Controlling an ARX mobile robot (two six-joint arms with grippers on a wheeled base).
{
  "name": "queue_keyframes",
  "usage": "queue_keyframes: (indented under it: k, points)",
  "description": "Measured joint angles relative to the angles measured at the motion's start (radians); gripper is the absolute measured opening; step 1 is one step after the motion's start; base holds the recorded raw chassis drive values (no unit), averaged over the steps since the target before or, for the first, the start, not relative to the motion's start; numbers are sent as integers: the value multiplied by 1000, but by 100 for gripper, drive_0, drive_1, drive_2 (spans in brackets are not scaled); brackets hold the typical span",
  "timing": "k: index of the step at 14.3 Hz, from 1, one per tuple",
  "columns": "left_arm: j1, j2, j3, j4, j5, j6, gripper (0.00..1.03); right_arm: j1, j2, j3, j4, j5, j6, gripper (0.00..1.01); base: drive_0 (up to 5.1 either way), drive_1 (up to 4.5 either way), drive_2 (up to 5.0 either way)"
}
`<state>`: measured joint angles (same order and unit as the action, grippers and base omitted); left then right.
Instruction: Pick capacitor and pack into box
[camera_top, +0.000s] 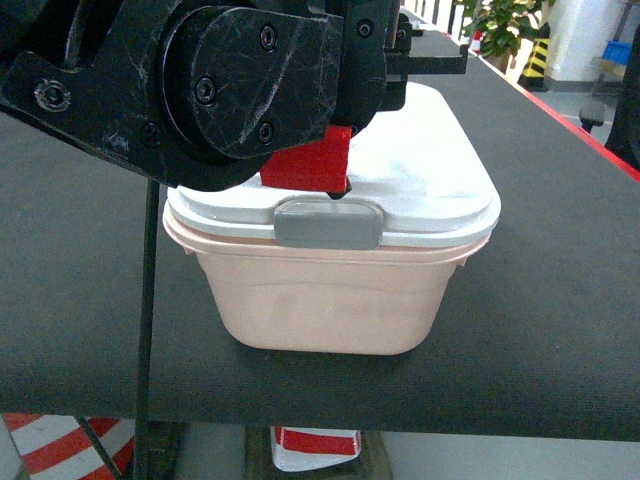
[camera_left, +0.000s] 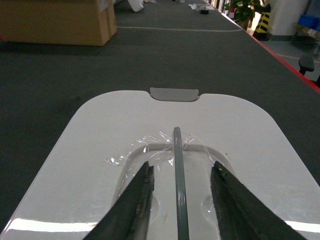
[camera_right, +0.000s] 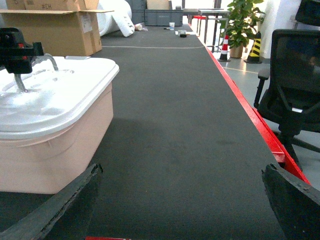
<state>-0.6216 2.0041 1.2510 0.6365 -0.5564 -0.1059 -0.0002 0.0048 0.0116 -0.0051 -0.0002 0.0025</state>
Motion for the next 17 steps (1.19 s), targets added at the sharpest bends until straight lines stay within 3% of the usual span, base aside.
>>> queue_keyframes:
  k: [5, 6, 8, 10, 15, 16, 17]
  points:
    - [49, -34, -25, 73, 0, 19, 94, 0, 0, 0, 0, 0, 0, 98, 0, 0, 0]
    - [76, -54, -24, 99, -1, 35, 99, 0, 0, 0, 0, 0, 0, 98, 0, 0, 0]
    - [135, -108, -34, 140, 3, 54, 98, 0, 0, 0, 0, 0, 0, 98, 0, 0, 0]
    - [213, -211, -132, 168, 5, 54, 98, 0, 0, 0, 0, 0, 0, 98, 0, 0, 0]
    - [494, -554, -549, 210, 87, 58, 98, 0, 0, 0, 0, 0, 0, 98, 0, 0, 0]
    - [537, -623, -624, 183, 117, 61, 98, 0, 0, 0, 0, 0, 0, 98, 0, 0, 0]
    - [548, -652, -660, 180, 117, 61, 98, 0, 0, 0, 0, 0, 0, 98, 0, 0, 0]
